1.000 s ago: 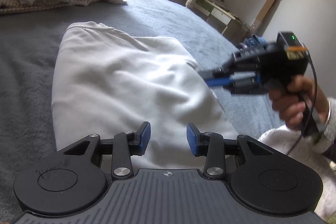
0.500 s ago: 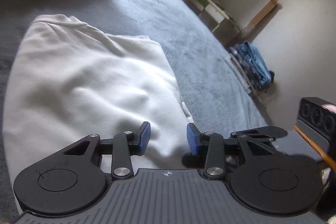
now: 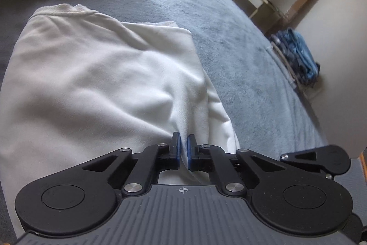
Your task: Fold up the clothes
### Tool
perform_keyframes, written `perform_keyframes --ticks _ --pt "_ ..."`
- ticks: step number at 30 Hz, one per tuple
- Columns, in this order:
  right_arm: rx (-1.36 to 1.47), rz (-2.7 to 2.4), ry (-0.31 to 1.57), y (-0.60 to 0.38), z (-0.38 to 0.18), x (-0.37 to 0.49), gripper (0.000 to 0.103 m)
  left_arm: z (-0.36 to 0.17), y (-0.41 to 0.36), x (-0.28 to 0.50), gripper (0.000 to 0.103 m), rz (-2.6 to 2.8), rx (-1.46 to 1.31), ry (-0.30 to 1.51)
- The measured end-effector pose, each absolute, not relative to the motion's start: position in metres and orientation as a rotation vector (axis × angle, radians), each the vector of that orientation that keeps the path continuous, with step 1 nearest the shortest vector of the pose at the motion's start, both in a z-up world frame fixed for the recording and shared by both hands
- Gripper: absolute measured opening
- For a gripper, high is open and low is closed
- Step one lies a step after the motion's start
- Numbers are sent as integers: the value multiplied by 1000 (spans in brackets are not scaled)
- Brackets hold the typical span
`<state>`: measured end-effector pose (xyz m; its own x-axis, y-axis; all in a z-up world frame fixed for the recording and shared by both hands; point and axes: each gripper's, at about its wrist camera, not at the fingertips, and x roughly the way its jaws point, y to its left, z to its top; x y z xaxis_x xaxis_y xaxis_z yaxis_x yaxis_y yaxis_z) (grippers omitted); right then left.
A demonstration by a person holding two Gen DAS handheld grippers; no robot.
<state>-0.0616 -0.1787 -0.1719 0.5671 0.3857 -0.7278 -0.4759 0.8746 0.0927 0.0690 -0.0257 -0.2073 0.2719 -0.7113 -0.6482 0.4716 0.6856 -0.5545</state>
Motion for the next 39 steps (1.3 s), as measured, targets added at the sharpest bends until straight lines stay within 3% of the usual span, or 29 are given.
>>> perform_keyframes --ticks 7,14,30,32,34,39 --pt "101 654 915 -215 -163 -50 30 -214 1 60 2 -830 -431 944" --pt "464 531 957 -282 -168 -14 30 -213 7 59 2 -846 -490 898" --pt "573 618 1160 -250 -215 13 31 -216 13 56 2 -850 -529 875" --pt "588 620 1150 -250 -218 12 23 -217 13 56 2 -848 -535 876" --pt "596 611 1127 -251 -218 8 4 -218 13 56 2 -844 -539 877" --pt "619 512 1040 -262 -208 -10 3 -220 11 58 2 -838 -554 884"
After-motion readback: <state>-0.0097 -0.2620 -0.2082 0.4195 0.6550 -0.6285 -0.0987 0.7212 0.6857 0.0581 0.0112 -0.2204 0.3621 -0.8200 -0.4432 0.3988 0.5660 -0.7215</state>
